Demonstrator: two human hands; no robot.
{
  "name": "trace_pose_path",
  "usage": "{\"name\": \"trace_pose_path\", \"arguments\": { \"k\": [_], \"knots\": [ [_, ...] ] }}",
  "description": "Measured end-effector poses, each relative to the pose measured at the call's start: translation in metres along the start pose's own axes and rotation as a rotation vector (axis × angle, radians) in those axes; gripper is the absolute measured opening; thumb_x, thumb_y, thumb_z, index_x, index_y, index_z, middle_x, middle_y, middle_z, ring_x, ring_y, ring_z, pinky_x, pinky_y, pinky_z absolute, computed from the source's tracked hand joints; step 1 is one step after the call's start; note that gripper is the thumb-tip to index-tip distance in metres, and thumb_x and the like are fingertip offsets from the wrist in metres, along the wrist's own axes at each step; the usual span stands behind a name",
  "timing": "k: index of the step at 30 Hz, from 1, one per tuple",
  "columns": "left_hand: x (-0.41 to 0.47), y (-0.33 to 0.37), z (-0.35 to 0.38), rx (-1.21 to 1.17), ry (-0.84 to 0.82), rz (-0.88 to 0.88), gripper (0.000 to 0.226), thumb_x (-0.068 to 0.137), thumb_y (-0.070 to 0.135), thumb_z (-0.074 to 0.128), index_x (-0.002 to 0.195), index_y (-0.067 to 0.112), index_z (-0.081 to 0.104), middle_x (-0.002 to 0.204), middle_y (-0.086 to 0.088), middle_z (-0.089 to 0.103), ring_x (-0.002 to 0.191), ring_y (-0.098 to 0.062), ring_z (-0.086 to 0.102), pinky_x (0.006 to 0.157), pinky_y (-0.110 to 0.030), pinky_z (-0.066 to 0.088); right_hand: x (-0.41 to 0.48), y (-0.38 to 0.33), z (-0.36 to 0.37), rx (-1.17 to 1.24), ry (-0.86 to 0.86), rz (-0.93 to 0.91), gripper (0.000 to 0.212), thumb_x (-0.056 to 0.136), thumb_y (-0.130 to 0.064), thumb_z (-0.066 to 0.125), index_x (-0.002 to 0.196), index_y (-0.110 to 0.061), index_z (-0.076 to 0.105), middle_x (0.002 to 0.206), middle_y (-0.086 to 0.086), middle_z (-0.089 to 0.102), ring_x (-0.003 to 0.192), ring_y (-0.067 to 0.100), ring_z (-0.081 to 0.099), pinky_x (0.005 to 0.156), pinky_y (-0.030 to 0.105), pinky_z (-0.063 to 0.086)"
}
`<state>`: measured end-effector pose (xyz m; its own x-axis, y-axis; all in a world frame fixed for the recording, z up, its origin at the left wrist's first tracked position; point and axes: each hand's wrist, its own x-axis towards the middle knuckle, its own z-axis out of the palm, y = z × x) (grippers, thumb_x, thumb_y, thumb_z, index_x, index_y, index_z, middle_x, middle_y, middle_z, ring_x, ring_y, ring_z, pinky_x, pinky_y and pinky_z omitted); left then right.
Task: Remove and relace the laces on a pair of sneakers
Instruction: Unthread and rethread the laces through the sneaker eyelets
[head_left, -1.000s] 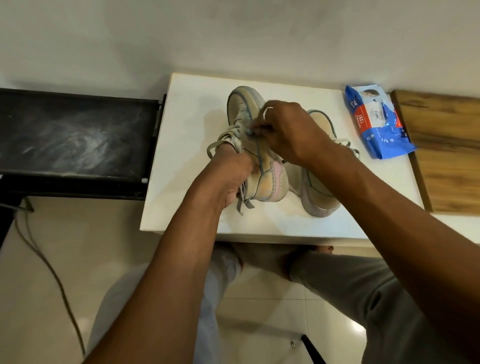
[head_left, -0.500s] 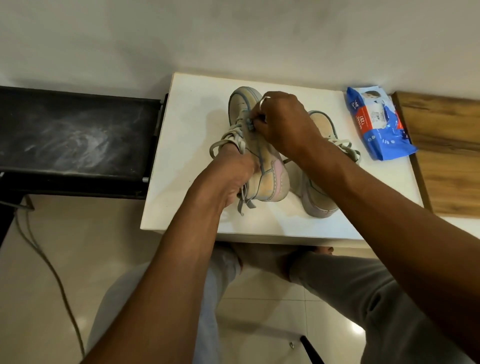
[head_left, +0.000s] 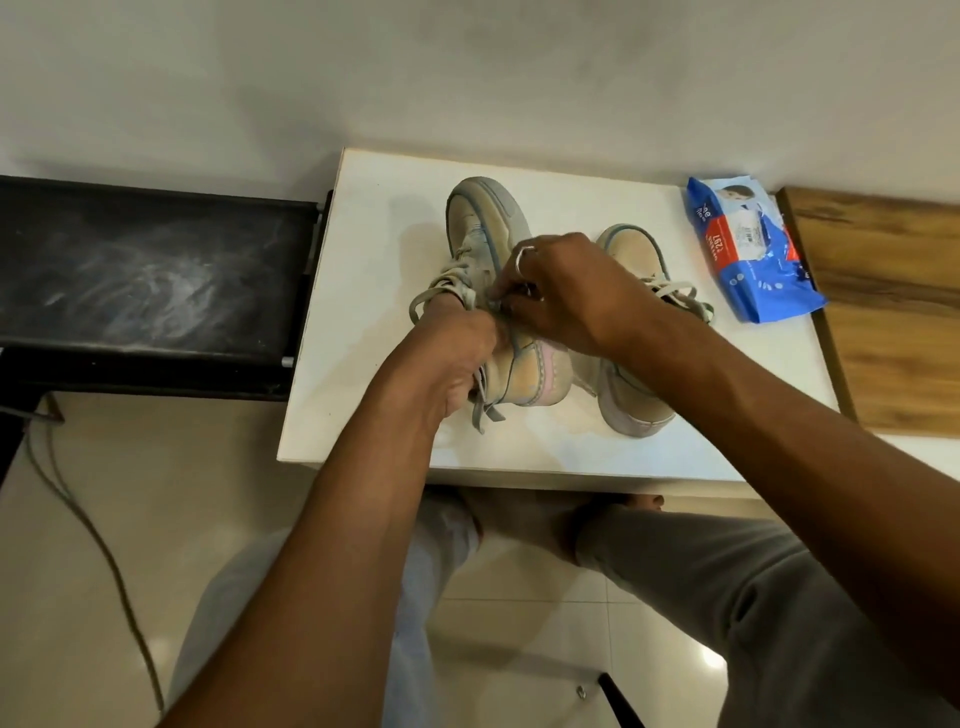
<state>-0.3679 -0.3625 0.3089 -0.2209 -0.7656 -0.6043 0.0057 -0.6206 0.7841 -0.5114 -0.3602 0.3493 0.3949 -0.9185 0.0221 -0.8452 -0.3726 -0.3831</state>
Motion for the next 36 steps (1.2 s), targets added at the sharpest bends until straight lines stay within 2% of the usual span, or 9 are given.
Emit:
{"name": "trace_pose_path", "arguments": {
  "k": [5, 13, 21, 24, 26, 28, 30, 33, 36],
  "knots": [
    [-0.006, 0.008, -0.003, -0.166, -0.035, -0.07, 0.067, 0.075, -0.026, 0.032, 0.125, 0.009, 0.061, 0.116, -0.021, 0.066, 0.106, -0.043, 0.063, 0.085, -0.062, 0.052, -0.023, -0.01, 0.002, 0.057, -0.09, 0.033, 0.024, 0.084, -0.015, 0.065, 0.103, -0.021, 0.078, 0.098, 0.0, 0.072, 0.087, 0.017, 0.065, 0.077, 0.03, 0.052],
    [-0.02, 0.015, -0.002, -0.111, -0.037, -0.063, 0.066, 0.074, -0.025, 0.027, 0.121, 0.006, 0.06, 0.107, -0.02, 0.063, 0.106, -0.042, 0.06, 0.084, -0.058, 0.054, -0.008, 0.001, 0.014, -0.003, 0.127, 0.05, 0.024, 0.081, -0.009, 0.059, 0.098, -0.009, 0.076, 0.094, 0.012, 0.07, 0.091, 0.03, 0.064, 0.077, 0.045, 0.053],
    [-0.016, 0.016, -0.005, -0.155, -0.021, -0.052, 0.067, 0.069, -0.029, 0.025, 0.125, -0.006, 0.053, 0.113, -0.027, 0.059, 0.112, -0.047, 0.058, 0.096, -0.064, 0.043, -0.044, -0.011, -0.004, 0.046, -0.135, 0.009, 0.019, 0.089, -0.017, 0.067, 0.105, -0.021, 0.077, 0.1, -0.003, 0.071, 0.091, 0.012, 0.064, 0.081, 0.035, 0.055],
    [-0.018, 0.017, -0.002, -0.171, -0.009, -0.035, 0.053, 0.07, -0.029, 0.031, 0.111, -0.004, 0.054, 0.103, -0.018, 0.052, 0.097, -0.04, 0.057, 0.086, -0.058, 0.049, -0.061, -0.015, 0.002, 0.028, -0.207, 0.034, 0.022, 0.091, -0.024, 0.065, 0.111, -0.024, 0.075, 0.102, -0.002, 0.071, 0.089, 0.015, 0.066, 0.077, 0.038, 0.057],
    [-0.02, 0.016, 0.0, -0.163, -0.002, -0.04, 0.037, 0.072, -0.025, 0.037, 0.091, 0.004, 0.051, 0.098, -0.015, 0.048, 0.089, -0.034, 0.052, 0.081, -0.052, 0.049, -0.07, -0.016, 0.007, 0.091, -0.041, 0.111, 0.02, 0.092, -0.024, 0.065, 0.109, -0.025, 0.076, 0.101, -0.005, 0.072, 0.086, 0.01, 0.066, 0.075, 0.036, 0.057],
    [-0.021, 0.015, 0.0, 0.004, 0.033, -0.011, 0.025, 0.077, -0.015, 0.047, 0.084, 0.009, 0.048, 0.09, -0.014, 0.053, 0.085, -0.031, 0.055, 0.071, -0.045, 0.047, -0.075, -0.016, 0.011, 0.171, 0.176, 0.28, 0.019, 0.092, -0.021, 0.067, 0.108, -0.025, 0.076, 0.098, -0.013, 0.069, 0.076, -0.004, 0.059, 0.072, 0.021, 0.053],
    [-0.023, 0.013, -0.001, 0.292, -0.01, 0.033, 0.023, 0.082, 0.006, 0.056, 0.104, 0.013, 0.057, 0.097, -0.012, 0.065, 0.085, -0.03, 0.063, 0.064, -0.038, 0.052, -0.079, -0.019, 0.019, 0.175, 0.292, 0.39, 0.019, 0.091, -0.021, 0.068, 0.108, -0.023, 0.076, 0.097, -0.01, 0.071, 0.074, -0.003, 0.057, 0.071, 0.017, 0.051],
    [-0.026, 0.008, -0.008, 0.647, -0.145, 0.104, 0.049, 0.088, 0.03, 0.061, 0.135, 0.022, 0.05, 0.12, 0.001, 0.063, 0.103, -0.02, 0.062, 0.085, -0.038, 0.057, -0.084, -0.024, 0.035, 0.151, 0.312, 0.414, 0.019, 0.09, -0.021, 0.069, 0.108, -0.022, 0.075, 0.102, -0.003, 0.072, 0.084, 0.01, 0.063, 0.077, 0.036, 0.058],
    [-0.03, 0.004, -0.011, 0.962, -0.214, 0.187, 0.068, 0.086, 0.035, 0.066, 0.147, 0.024, 0.036, 0.14, 0.002, 0.05, 0.118, -0.021, 0.052, 0.101, -0.04, 0.047, -0.088, -0.02, 0.041, 0.162, 0.358, 0.455, 0.019, 0.092, -0.024, 0.068, 0.109, -0.023, 0.074, 0.103, -0.005, 0.072, 0.087, 0.01, 0.064, 0.078, 0.038, 0.057]
  ]
}}
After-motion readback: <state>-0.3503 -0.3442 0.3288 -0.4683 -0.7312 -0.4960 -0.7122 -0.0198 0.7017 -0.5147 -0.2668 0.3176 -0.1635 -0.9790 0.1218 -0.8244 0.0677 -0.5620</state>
